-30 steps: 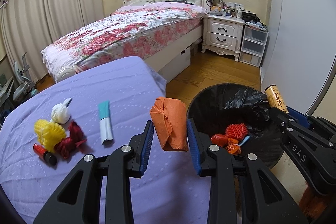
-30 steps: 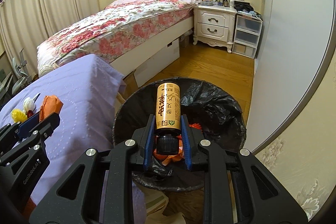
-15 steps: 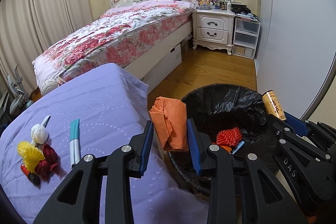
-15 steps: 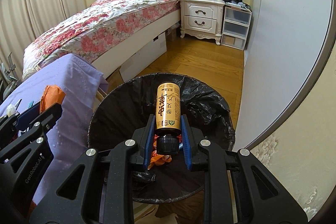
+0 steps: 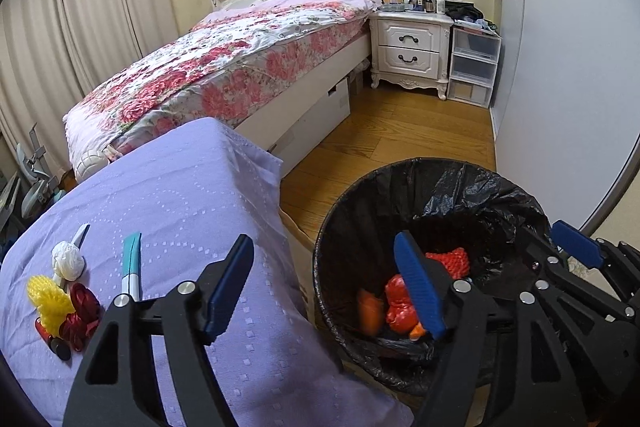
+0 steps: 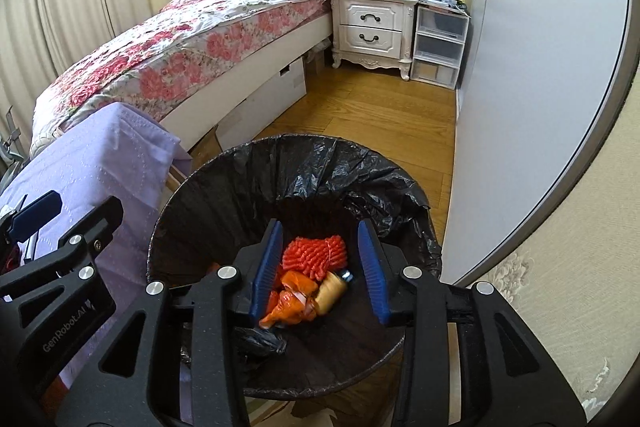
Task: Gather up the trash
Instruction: 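Drop the brown bottle into the black bin while the left gripper drops the orange bag, then move both open grippers back over the bed toward the remaining trash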
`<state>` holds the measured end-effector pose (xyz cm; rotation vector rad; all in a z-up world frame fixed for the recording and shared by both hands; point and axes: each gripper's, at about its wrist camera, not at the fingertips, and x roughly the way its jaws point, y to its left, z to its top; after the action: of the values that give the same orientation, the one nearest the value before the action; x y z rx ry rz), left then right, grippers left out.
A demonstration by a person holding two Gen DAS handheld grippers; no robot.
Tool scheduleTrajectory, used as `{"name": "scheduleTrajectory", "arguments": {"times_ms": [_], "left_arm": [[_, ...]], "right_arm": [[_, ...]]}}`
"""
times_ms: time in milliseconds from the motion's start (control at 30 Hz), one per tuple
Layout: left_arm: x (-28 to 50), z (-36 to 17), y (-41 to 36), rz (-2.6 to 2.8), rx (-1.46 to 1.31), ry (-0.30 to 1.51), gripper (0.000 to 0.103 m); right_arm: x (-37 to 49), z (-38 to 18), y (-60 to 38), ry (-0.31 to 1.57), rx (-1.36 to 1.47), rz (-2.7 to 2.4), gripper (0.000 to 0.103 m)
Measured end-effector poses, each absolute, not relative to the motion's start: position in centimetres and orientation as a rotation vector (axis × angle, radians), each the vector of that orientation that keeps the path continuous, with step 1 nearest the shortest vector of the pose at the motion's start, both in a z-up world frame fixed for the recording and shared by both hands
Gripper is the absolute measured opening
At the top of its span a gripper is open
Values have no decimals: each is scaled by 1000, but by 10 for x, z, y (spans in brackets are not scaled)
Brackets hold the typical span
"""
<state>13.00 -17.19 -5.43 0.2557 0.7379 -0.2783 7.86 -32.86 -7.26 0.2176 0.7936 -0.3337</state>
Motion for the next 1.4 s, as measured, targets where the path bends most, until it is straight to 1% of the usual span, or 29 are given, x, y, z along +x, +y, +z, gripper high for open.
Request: {"name": "scheduleTrajectory", "arguments": {"times_ms": [167,200,267,533,933,1400], "left_arm": [[130,-52,-163,-252,243,740,75],[130,-52,-160,-246,239,743,75],[129,-52,-154,-236,230,751,75],[112,-55,-108,-157,194,782,75],[82,-56,-22,-14,139,804,75],[76,-61,71,160,24,843,75]], "right_arm": [[77,-71,-329,789,225,-335,41],[76,-70,-329,788,225,-334,45],[75,-69,-327,785,222,-329,48],[65,-72,-296,802,225,-252,50],[61,-64,-214,818,151,-85,51],[71,-60,-132,835,37,63,56]]}}
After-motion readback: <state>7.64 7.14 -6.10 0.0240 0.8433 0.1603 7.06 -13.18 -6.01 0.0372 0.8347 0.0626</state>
